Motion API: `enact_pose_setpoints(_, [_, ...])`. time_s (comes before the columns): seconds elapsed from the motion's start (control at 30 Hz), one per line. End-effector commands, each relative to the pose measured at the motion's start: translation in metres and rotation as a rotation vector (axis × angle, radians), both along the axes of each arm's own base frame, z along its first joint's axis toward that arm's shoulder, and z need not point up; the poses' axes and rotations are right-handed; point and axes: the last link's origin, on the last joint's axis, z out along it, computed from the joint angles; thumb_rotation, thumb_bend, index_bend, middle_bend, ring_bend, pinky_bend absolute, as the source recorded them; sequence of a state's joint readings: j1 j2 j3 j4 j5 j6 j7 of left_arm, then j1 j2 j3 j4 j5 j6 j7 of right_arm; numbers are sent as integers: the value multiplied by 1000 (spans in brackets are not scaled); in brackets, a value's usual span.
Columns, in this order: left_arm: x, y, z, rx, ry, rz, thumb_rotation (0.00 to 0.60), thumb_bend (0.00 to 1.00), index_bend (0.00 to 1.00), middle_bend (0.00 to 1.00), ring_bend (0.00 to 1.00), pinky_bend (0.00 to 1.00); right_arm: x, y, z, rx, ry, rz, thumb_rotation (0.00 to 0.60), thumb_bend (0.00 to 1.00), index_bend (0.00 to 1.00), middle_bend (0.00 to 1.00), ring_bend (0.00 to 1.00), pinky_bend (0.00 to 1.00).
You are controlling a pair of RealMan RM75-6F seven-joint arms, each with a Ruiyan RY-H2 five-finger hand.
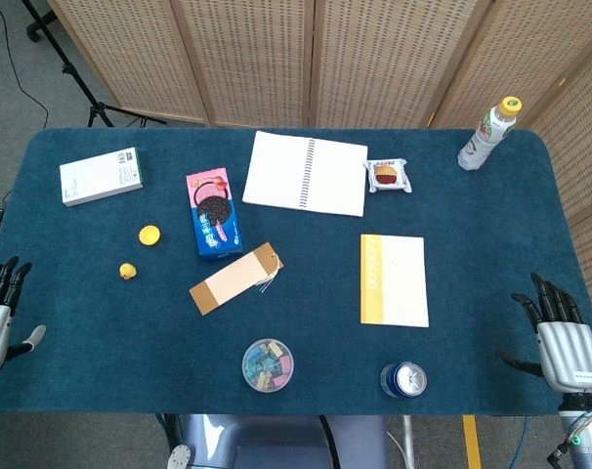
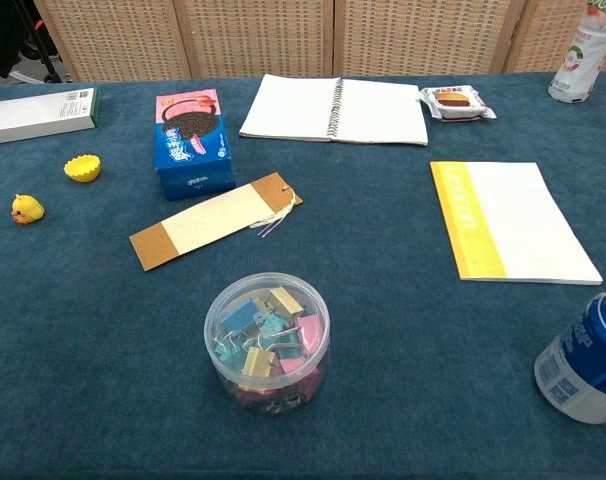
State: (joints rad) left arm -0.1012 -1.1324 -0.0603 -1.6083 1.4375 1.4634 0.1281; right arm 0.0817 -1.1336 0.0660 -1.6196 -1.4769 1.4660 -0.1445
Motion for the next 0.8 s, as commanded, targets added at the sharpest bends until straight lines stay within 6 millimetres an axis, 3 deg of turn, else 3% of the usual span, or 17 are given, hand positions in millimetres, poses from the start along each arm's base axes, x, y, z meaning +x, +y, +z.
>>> enact_pose_setpoints(0.03, [0,0,1,6,0,0,600,226,87,0,0,36,1,1,0,0,0,3,600,0,202,0,0,91])
enact_pose_setpoints(0.13, [0,0,1,9,0,1,600,226,121,0,0,36,1,1,-1,4,2,7,600,0,202,0,0,91])
enact_pose_setpoints(0.37, [0,10,0,-61,-88,33,600,226,313,0,0,36,1,1,-3,9,5,7,600,0,202,0,0,91])
enact_pose_setpoints(0.8, [-7,76,3,-68,-35,129,600,240,376,0,0,36,2,0,-5,16,5,7,600,0,202,0,0,91])
